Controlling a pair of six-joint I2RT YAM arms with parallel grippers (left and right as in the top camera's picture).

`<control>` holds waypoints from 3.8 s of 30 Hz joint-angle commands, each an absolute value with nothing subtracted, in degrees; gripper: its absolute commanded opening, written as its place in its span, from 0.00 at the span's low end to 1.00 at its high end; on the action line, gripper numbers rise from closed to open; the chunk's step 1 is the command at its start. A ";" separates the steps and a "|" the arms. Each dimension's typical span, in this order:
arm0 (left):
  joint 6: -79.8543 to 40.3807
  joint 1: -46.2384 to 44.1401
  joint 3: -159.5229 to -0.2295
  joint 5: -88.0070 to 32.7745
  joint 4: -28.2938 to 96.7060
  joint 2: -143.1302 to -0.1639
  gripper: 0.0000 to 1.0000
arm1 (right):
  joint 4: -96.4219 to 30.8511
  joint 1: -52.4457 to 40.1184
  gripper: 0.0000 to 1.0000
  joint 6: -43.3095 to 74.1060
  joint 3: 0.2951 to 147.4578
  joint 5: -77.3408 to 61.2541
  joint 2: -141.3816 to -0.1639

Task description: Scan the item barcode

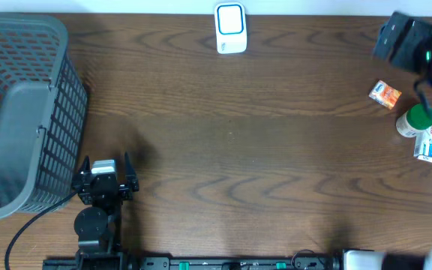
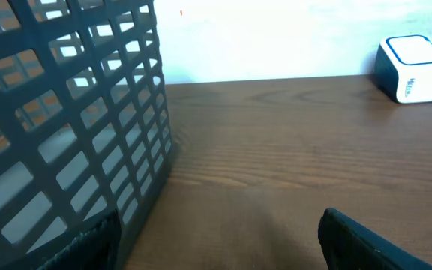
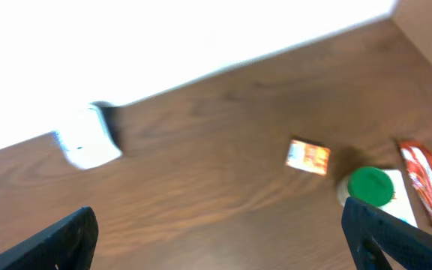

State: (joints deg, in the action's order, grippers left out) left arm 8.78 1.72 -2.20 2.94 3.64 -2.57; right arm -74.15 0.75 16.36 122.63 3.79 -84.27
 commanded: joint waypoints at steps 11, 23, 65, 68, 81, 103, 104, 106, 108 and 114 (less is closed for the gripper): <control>8.25 1.54 -0.95 3.44 5.48 -2.37 0.85 | -81.45 -1.93 0.99 11.70 122.80 9.15 -54.26; 8.25 1.54 -0.97 3.44 5.48 -2.37 0.85 | -63.40 -0.69 0.99 11.75 109.47 8.73 -36.45; 8.25 1.54 -0.97 3.44 5.48 -2.37 0.84 | 2.85 2.28 0.99 26.70 0.32 12.71 -0.27; 8.25 1.54 -0.97 3.46 5.48 -2.37 0.84 | 1.43 1.10 0.99 16.84 0.32 10.52 -0.25; 8.25 1.54 -0.97 3.46 5.48 -2.37 0.84 | -3.36 1.08 0.99 16.21 0.32 9.56 -0.32; 4.51 0.89 -0.23 1.19 4.25 -0.08 0.84 | -3.36 1.08 0.99 16.21 0.32 9.56 -0.32; 3.70 0.89 -0.23 1.19 4.27 -0.08 0.84 | -3.38 1.08 0.99 16.21 0.32 9.56 -0.32; 1.37 0.89 -0.23 1.08 4.29 -0.08 0.84 | -3.36 1.08 0.99 16.21 0.32 9.56 -0.32; -1.56 0.89 -0.23 0.97 4.29 -0.08 0.84 | -3.36 1.08 0.99 16.21 0.32 9.56 -0.32; -1.83 0.93 -0.23 0.62 4.21 -0.21 0.84 | -3.36 1.08 0.99 16.21 0.32 9.56 -0.32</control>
State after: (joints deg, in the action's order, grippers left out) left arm -0.43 1.02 -2.13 1.39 3.25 -0.69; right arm -3.03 1.52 17.30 0.36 9.87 -0.64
